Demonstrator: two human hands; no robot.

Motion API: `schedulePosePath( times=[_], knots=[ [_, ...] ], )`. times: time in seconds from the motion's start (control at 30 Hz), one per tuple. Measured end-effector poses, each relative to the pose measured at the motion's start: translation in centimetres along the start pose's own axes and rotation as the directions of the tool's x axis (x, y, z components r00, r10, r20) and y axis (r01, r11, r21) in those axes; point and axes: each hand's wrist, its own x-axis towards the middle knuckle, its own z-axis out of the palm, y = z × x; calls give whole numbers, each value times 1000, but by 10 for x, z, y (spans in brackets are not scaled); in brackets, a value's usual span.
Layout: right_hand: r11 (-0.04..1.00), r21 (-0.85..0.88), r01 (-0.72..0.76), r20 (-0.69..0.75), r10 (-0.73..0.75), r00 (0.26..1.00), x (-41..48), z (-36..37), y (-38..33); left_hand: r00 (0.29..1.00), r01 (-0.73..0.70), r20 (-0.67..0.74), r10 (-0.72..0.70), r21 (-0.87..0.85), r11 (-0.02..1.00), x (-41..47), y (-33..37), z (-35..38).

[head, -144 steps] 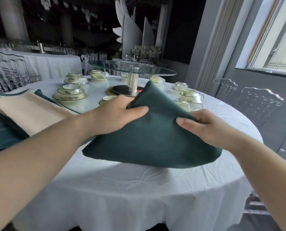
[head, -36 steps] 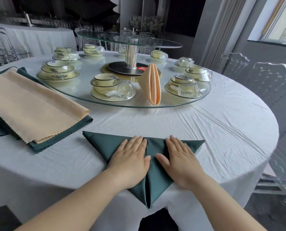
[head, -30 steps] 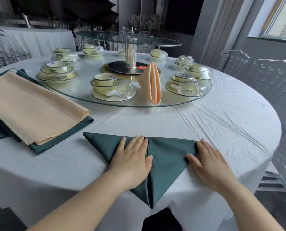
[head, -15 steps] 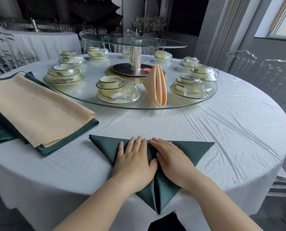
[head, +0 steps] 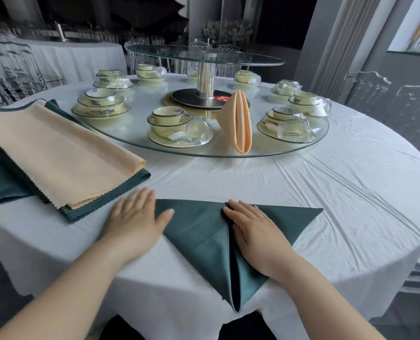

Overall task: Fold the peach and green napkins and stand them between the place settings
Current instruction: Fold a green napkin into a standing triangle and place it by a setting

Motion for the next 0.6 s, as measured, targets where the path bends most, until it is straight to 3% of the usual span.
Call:
schedulePosePath(
  times=[0.13,0.2,0.27,0.33,0.4,0.47,0.53,0.6],
  knots=[
    [999,30,16,-10,-15,1000,-1,-1,-1,998,55,-17,-54,28,998,4,-22,-5],
    [988,154,7,-23,-4,1000,-4,-5,0,990,34,-137,-39,-37,999,2,-22,-8],
    [945,326,-39,-50,58,997,-5,-15,4,953,-54,-304,18,-111,992,1,-19,-14],
    [936,343,-79,-92,118,989,-3,-28,15,916,-217,-375,139,-174,961,3,-12,-25],
    [951,263,-162,-48,181,982,4,-42,28,925,-330,-295,241,-305,893,10,-2,-32],
    [952,163,-261,105,246,964,14,-55,37,943,-324,-75,324,-429,843,20,9,-38],
    [952,101,-288,244,257,935,22,-65,41,929,-284,100,356,-426,859,33,14,-40],
    [956,64,-287,343,249,906,28,-71,41,916,-275,179,359,-370,887,43,17,-44]
  ],
)
